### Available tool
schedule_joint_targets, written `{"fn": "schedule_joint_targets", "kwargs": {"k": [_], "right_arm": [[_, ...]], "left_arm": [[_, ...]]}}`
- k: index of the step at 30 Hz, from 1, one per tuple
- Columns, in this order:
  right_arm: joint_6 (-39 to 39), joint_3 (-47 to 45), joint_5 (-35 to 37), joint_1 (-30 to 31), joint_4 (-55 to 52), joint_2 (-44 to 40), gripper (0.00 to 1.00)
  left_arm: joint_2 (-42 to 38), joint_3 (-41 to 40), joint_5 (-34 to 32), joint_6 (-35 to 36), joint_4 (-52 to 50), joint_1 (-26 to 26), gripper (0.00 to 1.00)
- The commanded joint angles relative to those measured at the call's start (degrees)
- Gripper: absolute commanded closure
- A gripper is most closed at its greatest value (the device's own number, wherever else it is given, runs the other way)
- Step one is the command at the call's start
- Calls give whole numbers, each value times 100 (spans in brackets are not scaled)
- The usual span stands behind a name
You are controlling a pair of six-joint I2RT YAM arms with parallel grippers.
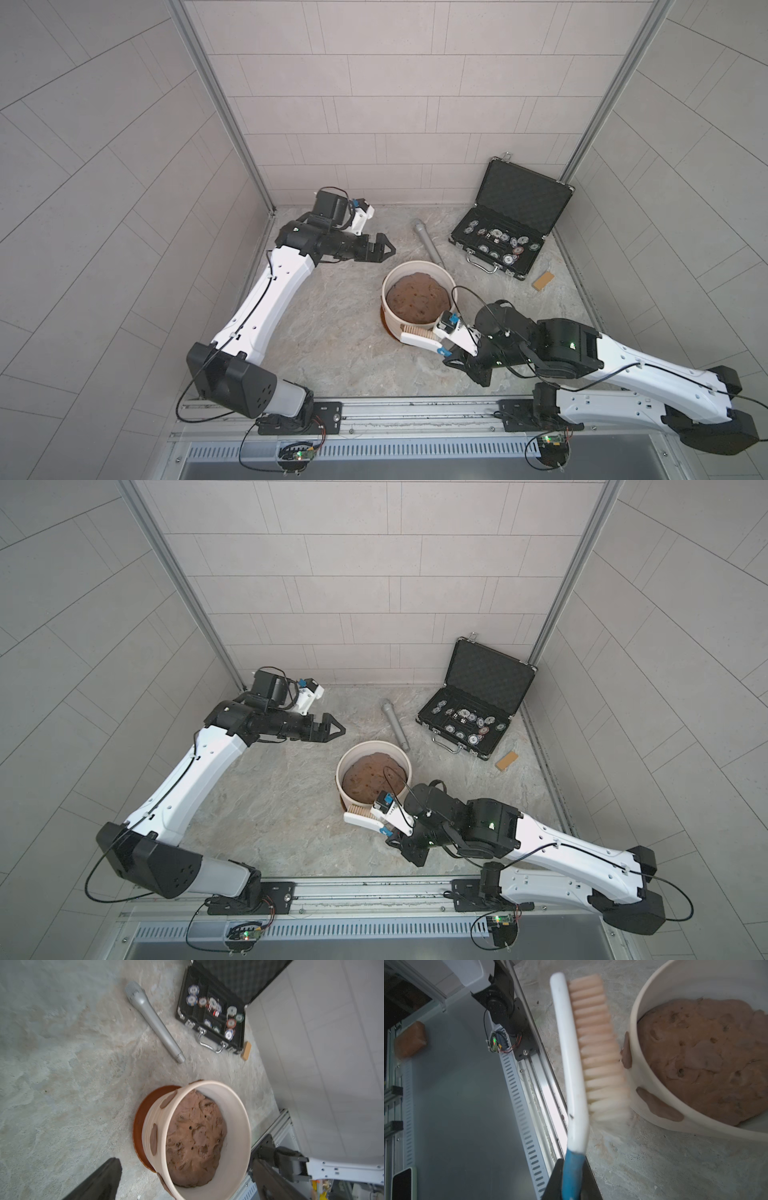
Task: Scrub the dried mud off the ceramic pot
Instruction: Brush off the soil from the pot.
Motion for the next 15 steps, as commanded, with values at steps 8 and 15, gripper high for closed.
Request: {"fn": "schedule_joint_targets", "kwargs": {"k": [8,15], "right_arm": [[-591,101,223,357,437,254,100],[-694,81,358,355,557,295,100]], "left_arm": [[102,-222,-2328,606,-265,-935,24],[398,-178,-2151,637,-305,-1189,33]]}}
